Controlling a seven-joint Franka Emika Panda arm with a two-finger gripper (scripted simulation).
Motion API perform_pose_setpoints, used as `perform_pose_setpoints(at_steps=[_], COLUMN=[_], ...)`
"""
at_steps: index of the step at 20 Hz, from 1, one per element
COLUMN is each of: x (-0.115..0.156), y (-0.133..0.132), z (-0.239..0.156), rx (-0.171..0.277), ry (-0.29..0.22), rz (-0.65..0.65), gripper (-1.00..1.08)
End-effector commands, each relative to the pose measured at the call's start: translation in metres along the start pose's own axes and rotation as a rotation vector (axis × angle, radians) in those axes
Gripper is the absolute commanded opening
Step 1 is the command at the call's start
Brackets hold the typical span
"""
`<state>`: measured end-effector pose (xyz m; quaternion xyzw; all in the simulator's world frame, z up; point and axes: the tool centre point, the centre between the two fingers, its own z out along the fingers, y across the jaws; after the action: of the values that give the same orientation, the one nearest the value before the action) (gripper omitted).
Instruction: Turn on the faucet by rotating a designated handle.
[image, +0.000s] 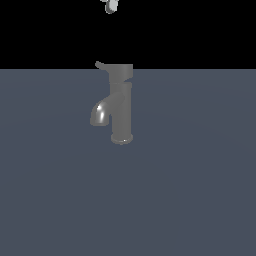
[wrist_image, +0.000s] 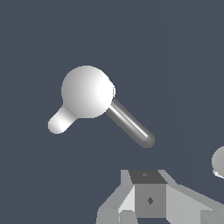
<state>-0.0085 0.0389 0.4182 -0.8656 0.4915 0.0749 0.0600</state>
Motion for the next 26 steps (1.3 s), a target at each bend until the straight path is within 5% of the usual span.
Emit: perform_pose_setpoints(at_steps=[1, 26], x=[0.008, 0.06], y=[-0.014, -0.131], z=[0.008, 0.103], rx=[0.0, 0.029], ry=[0.005, 0.161], rz=[0.074, 0.687], gripper=[-1.0, -1.0])
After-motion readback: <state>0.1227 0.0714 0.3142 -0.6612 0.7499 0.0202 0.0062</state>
